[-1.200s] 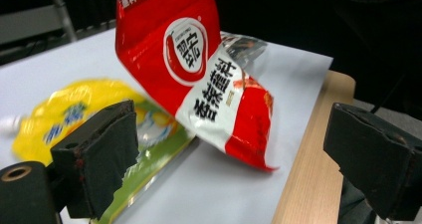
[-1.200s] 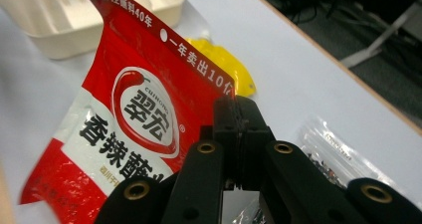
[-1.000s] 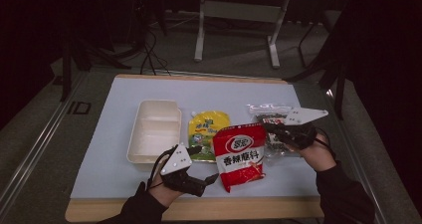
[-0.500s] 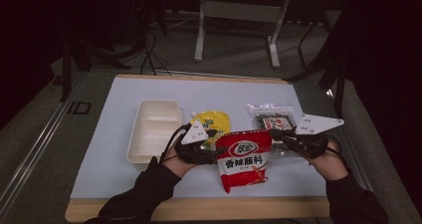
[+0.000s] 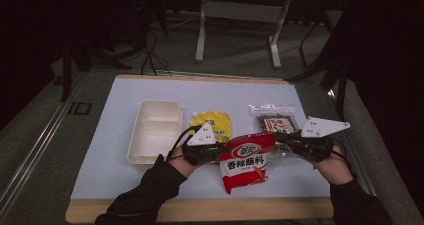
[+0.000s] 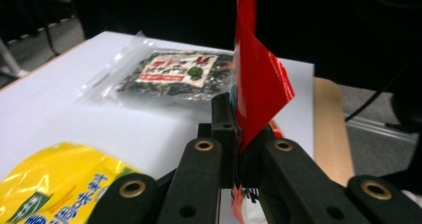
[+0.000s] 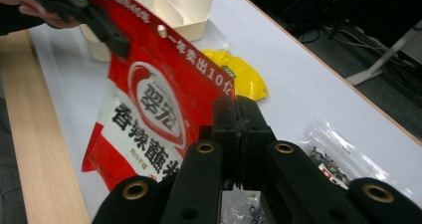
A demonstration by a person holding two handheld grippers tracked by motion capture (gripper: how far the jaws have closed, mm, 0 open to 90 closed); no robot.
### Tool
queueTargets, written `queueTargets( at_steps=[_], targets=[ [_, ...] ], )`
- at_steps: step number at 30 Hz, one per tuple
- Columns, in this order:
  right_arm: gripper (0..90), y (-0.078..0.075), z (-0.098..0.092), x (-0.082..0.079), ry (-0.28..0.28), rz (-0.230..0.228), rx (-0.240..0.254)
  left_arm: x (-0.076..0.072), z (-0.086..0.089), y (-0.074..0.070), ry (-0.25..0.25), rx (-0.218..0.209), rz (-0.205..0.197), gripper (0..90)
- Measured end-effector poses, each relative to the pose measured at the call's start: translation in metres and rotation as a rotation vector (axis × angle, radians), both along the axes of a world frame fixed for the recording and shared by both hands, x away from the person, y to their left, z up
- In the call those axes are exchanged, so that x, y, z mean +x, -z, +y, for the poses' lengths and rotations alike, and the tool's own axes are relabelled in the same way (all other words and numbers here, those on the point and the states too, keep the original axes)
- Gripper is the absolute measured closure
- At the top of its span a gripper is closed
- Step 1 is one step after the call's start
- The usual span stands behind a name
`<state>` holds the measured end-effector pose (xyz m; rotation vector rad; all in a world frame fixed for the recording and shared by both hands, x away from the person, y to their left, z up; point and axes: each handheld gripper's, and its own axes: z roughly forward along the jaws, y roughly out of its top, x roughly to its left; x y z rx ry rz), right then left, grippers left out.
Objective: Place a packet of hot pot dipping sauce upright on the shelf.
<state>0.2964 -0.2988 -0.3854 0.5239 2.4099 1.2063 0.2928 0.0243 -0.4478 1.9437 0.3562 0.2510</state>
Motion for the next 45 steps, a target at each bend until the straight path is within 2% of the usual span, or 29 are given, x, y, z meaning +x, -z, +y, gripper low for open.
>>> queueTargets(
  at_steps=[2, 4, 5, 6, 7, 9, 11, 12, 15, 16, 19, 20, 22, 24, 25, 26, 28, 30, 35, 37, 40, 42, 45],
  targets=[
    [79.4, 0.0, -0.002, -0.001, 0.012, -0.009, 0.012, -0.003, -0.001, -0.002, 0.019, -0.002, -0.003, 90.0],
    [60.4, 0.0, -0.005, -0.001, 0.025, -0.006, 0.038, -0.006, -0.001, -0.004, 0.038, 0.002, -0.007, 90.0],
    [53.9, 0.001, -0.006, -0.001, 0.037, -0.011, 0.044, -0.008, -0.001, -0.004, 0.043, -0.001, -0.003, 90.0],
    [51.4, 0.002, -0.008, 0.0, 0.053, -0.009, 0.05, -0.009, -0.002, -0.005, 0.052, -0.001, -0.004, 90.0],
    [47.6, 0.004, -0.01, 0.001, 0.044, 0.007, 0.062, -0.01, -0.002, -0.005, 0.058, -0.005, -0.001, 90.0],
    [45.6, 0.009, -0.013, 0.003, 0.036, 0.019, 0.072, -0.013, -0.003, -0.007, 0.064, -0.006, -0.002, 90.0],
    [38.2, 0.014, -0.014, 0.005, 0.008, 0.059, 0.084, -0.016, -0.004, -0.008, 0.073, -0.009, -0.008, 90.0],
    [38.9, 0.016, -0.013, 0.005, -0.005, 0.077, 0.087, -0.017, -0.004, -0.008, 0.082, -0.01, -0.006, 90.0],
    [38.1, 0.024, -0.008, 0.006, -0.068, 0.145, 0.044, -0.02, -0.006, -0.009, 0.108, -0.019, -0.004, 90.0],
    [36.3, 0.026, -0.005, 0.005, -0.085, 0.143, 0.027, -0.022, -0.007, -0.01, 0.11, -0.023, -0.009, 90.0],
    [38.7, 0.028, 0.002, 0.002, -0.105, 0.122, 0.0, -0.025, -0.009, -0.013, 0.122, -0.026, -0.012, 90.0],
    [42.7, 0.027, 0.003, 0.001, -0.126, 0.125, -0.005, -0.026, -0.009, -0.013, 0.128, -0.023, -0.01, 90.0],
    [44.1, 0.025, 0.007, 0.0, -0.146, 0.125, -0.033, -0.028, -0.01, -0.015, 0.127, -0.026, -0.016, 90.0],
    [50.2, 0.024, 0.011, -0.001, -0.183, 0.117, -0.058, -0.028, -0.009, -0.015, 0.127, -0.029, -0.017, 90.0],
    [57.5, 0.023, 0.013, -0.001, -0.201, 0.133, -0.067, -0.028, -0.009, -0.016, 0.127, -0.032, -0.013, 90.0],
    [60.6, 0.023, 0.014, -0.001, -0.225, 0.151, -0.073, -0.028, -0.009, -0.016, 0.13, -0.04, -0.006, 90.0],
    [67.8, 0.022, 0.019, -0.002, -0.25, 0.152, -0.1, -0.028, -0.008, -0.017, 0.125, -0.043, -0.01, 90.0],
    [70.5, 0.021, 0.023, -0.003, -0.278, 0.156, -0.114, -0.028, -0.008, -0.018, 0.129, -0.05, -0.003, 90.0],
    [87.7, 0.019, 0.032, -0.005, -0.275, 0.178, -0.15, -0.028, -0.006, -0.019, 0.115, -0.052, -0.008, 90.0],
    [88.5, 0.016, 0.035, -0.008, -0.272, 0.177, -0.16, -0.026, -0.003, -0.02, 0.108, -0.058, -0.009, 90.0],
    [88.9, 0.01, 0.037, -0.012, -0.274, 0.174, -0.144, -0.024, 0.002, -0.021, 0.1, -0.075, -0.016, 89.9],
    [89.0, 0.007, 0.038, -0.015, -0.276, 0.166, -0.146, -0.025, 0.002, -0.021, 0.1, -0.063, -0.032, 88.4],
    [89.1, 0.003, 0.039, -0.015, -0.288, 0.171, -0.142, -0.024, 0.004, -0.02, 0.074, -0.069, -0.026, 77.2]
  ],
)
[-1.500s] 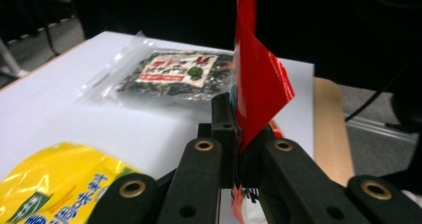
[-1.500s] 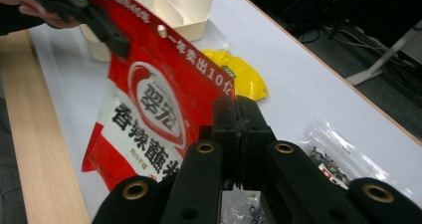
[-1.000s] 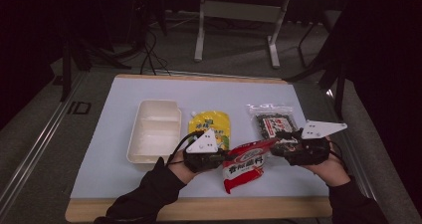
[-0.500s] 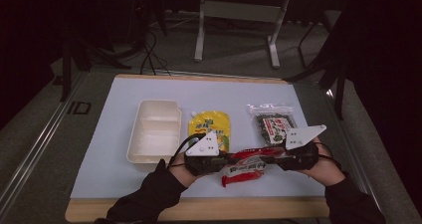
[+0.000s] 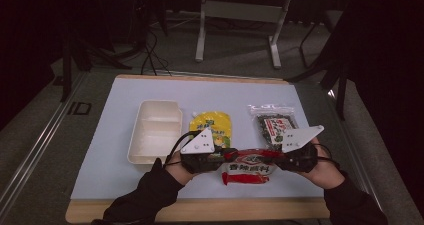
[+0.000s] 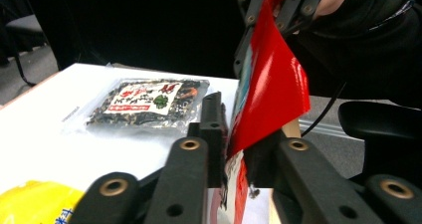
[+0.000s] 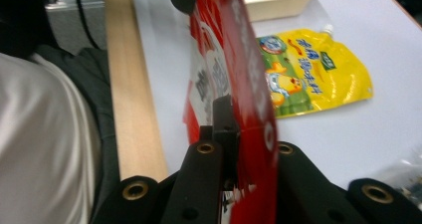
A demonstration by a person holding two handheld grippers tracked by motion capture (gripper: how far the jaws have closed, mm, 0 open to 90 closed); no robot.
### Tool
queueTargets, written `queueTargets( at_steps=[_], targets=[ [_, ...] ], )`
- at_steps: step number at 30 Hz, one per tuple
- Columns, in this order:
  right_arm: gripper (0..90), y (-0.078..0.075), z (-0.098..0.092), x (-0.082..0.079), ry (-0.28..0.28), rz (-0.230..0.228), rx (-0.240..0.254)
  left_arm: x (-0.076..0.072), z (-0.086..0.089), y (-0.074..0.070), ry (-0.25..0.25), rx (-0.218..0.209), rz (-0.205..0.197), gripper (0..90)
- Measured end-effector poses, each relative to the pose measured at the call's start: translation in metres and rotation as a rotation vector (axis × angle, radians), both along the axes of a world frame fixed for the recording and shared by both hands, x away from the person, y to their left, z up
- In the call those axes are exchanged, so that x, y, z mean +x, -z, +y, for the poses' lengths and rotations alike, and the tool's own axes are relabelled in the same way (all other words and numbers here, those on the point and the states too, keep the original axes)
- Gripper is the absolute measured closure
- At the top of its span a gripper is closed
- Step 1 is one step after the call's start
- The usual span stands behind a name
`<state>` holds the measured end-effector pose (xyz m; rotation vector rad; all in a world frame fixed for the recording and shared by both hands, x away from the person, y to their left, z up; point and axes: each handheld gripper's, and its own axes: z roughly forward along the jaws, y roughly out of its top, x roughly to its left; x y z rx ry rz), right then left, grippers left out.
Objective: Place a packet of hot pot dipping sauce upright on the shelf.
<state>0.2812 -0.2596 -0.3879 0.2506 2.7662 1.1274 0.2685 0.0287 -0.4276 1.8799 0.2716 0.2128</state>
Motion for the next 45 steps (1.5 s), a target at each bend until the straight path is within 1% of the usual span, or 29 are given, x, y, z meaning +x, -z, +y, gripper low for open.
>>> queueTargets(
  at_steps=[1, 2, 3, 5, 6, 7, 8, 9, 10, 11, 12, 13, 14, 18, 19, 20, 21, 25, 27, 31, 33, 34, 36, 37, 38, 42, 45],
  targets=[
    [89.2, -0.001, 0.001, 0.0, 0.003, -0.012, -0.003, 0.001, 0.001, 0.001, -0.008, -0.003, 0.01, 67.8],
    [89.2, -0.002, 0.001, 0.0, 0.006, -0.004, 0.0, 0.001, 0.002, 0.002, -0.019, -0.01, 0.016, 59.6],
    [89.2, -0.003, 0.001, 0.0, -0.001, -0.006, 0.001, 0.0, 0.003, 0.003, -0.028, -0.019, 0.02, 57.5],
    [89.2, -0.006, 0.001, 0.001, 0.01, -0.011, 0.011, -0.002, 0.006, 0.004, -0.047, -0.034, 0.033, 47.7],
    [89.2, -0.008, 0.0, 0.002, 0.01, -0.022, 0.021, -0.003, 0.007, 0.005, -0.054, -0.035, 0.042, 43.5],
    [89.2, -0.01, -0.001, 0.003, 0.013, -0.022, 0.024, -0.004, 0.009, 0.006, -0.053, -0.038, 0.05, 40.2],
    [89.2, -0.012, -0.001, 0.003, 0.021, -0.028, 0.019, -0.004, 0.009, 0.006, -0.053, -0.038, 0.05, 35.8],
    [89.2, -0.013, -0.001, 0.004, 0.023, -0.033, 0.024, -0.008, 0.01, 0.007, -0.065, -0.033, 0.06, 31.7],
    [89.2, -0.015, -0.001, 0.005, 0.026, -0.031, 0.024, -0.01, 0.011, 0.008, -0.062, -0.035, 0.07, 26.3],
    [89.2, -0.017, -0.001, 0.006, 0.036, -0.043, 0.014, -0.012, 0.012, 0.008, -0.066, -0.033, 0.077, 21.8],
    [89.2, -0.019, -0.001, 0.008, 0.042, -0.043, 0.013, -0.014, 0.014, 0.01, -0.062, -0.034, 0.08, 19.8],
    [89.2, -0.021, -0.001, 0.01, 0.045, -0.04, 0.014, -0.016, 0.015, 0.011, -0.058, -0.03, 0.08, 14.5],
    [89.2, -0.022, -0.001, 0.012, 0.055, -0.046, 0.011, -0.018, 0.016, 0.012, -0.066, -0.027, 0.079, 12.4],
    [89.2, -0.028, 0.0, 0.022, 0.077, -0.036, 0.033, -0.024, 0.02, 0.019, -0.065, -0.036, 0.106, 11.0],
    [89.2, -0.029, 0.001, 0.025, 0.077, -0.033, 0.036, -0.026, 0.021, 0.021, -0.067, -0.028, 0.105, 10.9],
    [89.2, -0.03, 0.002, 0.027, 0.089, -0.041, 0.036, -0.028, 0.022, 0.024, -0.068, -0.021, 0.108, 10.9],
    [89.2, -0.032, 0.003, 0.03, 0.094, -0.038, 0.036, -0.03, 0.023, 0.027, -0.059, -0.02, 0.119, 10.9],
    [89.2, -0.039, 0.01, 0.04, 0.104, -0.039, 0.05, -0.038, 0.028, 0.041, -0.063, 0.002, 0.144, 10.9],
    [89.2, -0.042, 0.014, 0.046, 0.107, -0.035, 0.059, -0.041, 0.033, 0.048, -0.065, -0.002, 0.166, 10.9],
    [89.2, -0.049, 0.023, 0.055, 0.117, -0.039, 0.064, -0.045, 0.04, 0.061, -0.093, -0.005, 0.176, 10.9],
    [89.2, -0.052, 0.029, 0.06, 0.122, -0.049, 0.061, -0.047, 0.043, 0.067, -0.102, -0.002, 0.183, 10.9],
    [89.2, -0.053, 0.031, 0.063, 0.125, -0.042, 0.063, -0.047, 0.044, 0.069, -0.109, -0.003, 0.181, 10.9],
    [89.2, -0.056, 0.037, 0.07, 0.13, -0.048, 0.067, -0.048, 0.046, 0.075, -0.119, -0.009, 0.184, 10.9],
    [89.2, -0.056, 0.037, 0.07, 0.13, -0.048, 0.067, -0.048, 0.046, 0.075, -0.119, -0.009, 0.184, 10.9],
    [89.2, -0.057, 0.04, 0.073, 0.13, -0.041, 0.069, -0.047, 0.047, 0.077, -0.124, -0.011, 0.19, 10.9],
    [89.2, -0.06, 0.052, 0.085, 0.136, -0.041, 0.073, -0.047, 0.049, 0.085, -0.13, -0.002, 0.205, 11.0],
    [89.2, -0.06, 0.062, 0.093, 0.138, -0.039, 0.08, -0.048, 0.05, 0.089, -0.133, 0.0, 0.196, 10.9]
  ],
)
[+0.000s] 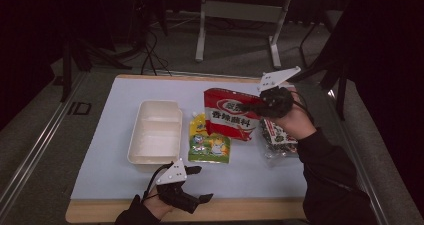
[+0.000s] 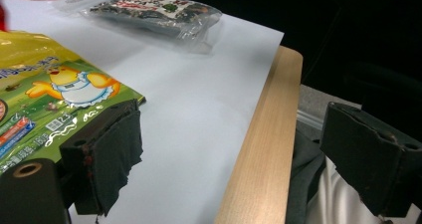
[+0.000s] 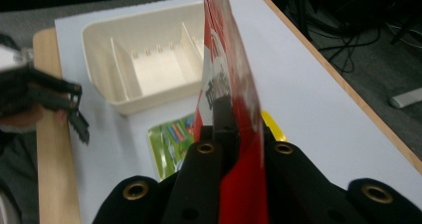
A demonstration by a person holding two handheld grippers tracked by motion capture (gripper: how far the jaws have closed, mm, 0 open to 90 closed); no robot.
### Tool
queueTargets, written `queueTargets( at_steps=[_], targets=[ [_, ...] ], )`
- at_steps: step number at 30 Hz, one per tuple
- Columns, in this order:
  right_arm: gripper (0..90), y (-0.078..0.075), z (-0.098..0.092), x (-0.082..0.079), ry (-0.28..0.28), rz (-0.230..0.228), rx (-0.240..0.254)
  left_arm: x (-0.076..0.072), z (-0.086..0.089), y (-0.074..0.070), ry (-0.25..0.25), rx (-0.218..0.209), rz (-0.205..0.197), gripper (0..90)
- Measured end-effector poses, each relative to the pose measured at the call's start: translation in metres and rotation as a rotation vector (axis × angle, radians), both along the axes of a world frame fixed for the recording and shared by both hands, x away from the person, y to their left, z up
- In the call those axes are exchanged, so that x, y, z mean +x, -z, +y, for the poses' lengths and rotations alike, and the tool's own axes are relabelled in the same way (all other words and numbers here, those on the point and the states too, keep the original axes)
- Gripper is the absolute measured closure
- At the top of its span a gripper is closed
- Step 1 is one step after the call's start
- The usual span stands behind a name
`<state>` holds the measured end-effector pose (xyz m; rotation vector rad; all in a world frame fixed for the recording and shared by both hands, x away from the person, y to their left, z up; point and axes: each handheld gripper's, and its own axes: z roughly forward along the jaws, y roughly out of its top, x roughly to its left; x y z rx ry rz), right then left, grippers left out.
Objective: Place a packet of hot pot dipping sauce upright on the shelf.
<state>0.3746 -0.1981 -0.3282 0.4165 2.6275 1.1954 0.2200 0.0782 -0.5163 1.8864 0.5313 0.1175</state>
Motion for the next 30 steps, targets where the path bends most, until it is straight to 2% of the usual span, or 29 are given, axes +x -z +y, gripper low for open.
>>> queueTargets(
  at_steps=[7, 10, 12, 13, 16, 22, 25, 30],
  targets=[
    [89.2, -0.003, 0.022, 0.013, -0.014, -0.004, 0.021, 0.001, 0.001, 0.008, 0.0, -0.02, -0.022, 10.9],
    [89.2, -0.006, 0.033, 0.018, -0.021, -0.005, 0.025, 0.002, 0.0, 0.012, 0.004, -0.011, -0.035, 10.9],
    [89.2, -0.007, 0.036, 0.02, -0.024, -0.006, 0.025, 0.003, 0.001, 0.013, 0.003, -0.017, -0.031, 10.9],
    [89.2, -0.009, 0.044, 0.023, -0.028, -0.005, 0.026, 0.003, 0.001, 0.013, 0.003, -0.025, -0.023, 10.9],
    [89.2, -0.01, 0.054, 0.029, -0.028, -0.003, 0.028, 0.003, 0.003, 0.013, -0.01, -0.037, -0.028, 10.9],
    [89.2, -0.007, 0.074, 0.039, -0.026, 0.003, 0.038, 0.001, 0.002, 0.017, -0.017, -0.007, -0.042, 7.7],
    [89.2, -0.006, 0.083, 0.044, -0.025, 0.008, 0.039, 0.002, 0.002, 0.019, -0.026, -0.014, -0.034, 3.5],
    [89.2, -0.004, 0.092, 0.049, -0.022, 0.013, 0.051, 0.002, 0.002, 0.02, -0.021, -0.018, -0.037, 3.5]
  ],
)
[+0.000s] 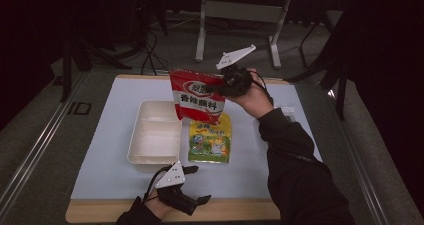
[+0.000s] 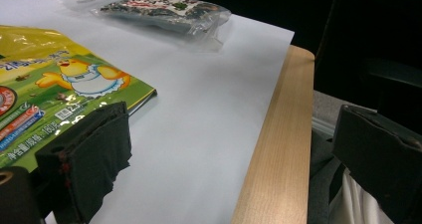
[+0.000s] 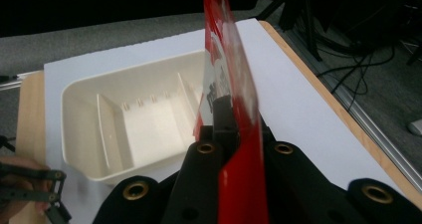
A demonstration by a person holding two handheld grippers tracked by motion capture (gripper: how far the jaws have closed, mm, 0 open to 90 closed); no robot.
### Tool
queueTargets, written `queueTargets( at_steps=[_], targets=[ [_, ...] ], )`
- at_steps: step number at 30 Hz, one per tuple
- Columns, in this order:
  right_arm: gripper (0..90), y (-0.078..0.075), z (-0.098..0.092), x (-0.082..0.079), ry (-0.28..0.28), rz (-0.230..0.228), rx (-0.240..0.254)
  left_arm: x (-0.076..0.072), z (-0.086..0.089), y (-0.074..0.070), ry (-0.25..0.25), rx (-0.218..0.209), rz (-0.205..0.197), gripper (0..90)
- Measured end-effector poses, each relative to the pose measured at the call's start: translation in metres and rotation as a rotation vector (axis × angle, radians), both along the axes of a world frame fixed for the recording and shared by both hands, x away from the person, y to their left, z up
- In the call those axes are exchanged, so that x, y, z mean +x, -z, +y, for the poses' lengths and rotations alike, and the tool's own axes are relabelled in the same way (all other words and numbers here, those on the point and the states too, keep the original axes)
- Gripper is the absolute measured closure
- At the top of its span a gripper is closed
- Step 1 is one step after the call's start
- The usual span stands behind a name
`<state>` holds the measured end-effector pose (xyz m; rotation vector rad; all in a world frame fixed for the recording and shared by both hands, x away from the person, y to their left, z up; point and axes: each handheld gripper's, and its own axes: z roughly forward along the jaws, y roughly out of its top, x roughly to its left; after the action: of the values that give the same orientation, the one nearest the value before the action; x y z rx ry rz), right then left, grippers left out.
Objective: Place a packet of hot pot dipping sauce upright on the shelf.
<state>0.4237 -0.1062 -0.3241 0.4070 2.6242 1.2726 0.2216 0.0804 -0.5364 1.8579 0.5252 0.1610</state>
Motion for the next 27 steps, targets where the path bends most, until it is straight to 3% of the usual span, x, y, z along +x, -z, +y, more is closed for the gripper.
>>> queueTargets(
  at_steps=[11, 18, 27],
  targets=[
    [89.3, 0.003, 0.035, 0.013, -0.021, 0.008, 0.014, -0.001, -0.001, 0.0, 0.004, -0.01, -0.008, 3.5],
    [89.3, 0.01, 0.056, 0.022, -0.026, 0.013, 0.04, -0.002, 0.001, -0.001, 0.002, -0.02, -0.007, 3.5],
    [89.2, 0.021, 0.082, 0.036, -0.048, 0.034, 0.037, -0.004, 0.006, -0.002, -0.013, -0.026, -0.014, 3.5]
  ],
)
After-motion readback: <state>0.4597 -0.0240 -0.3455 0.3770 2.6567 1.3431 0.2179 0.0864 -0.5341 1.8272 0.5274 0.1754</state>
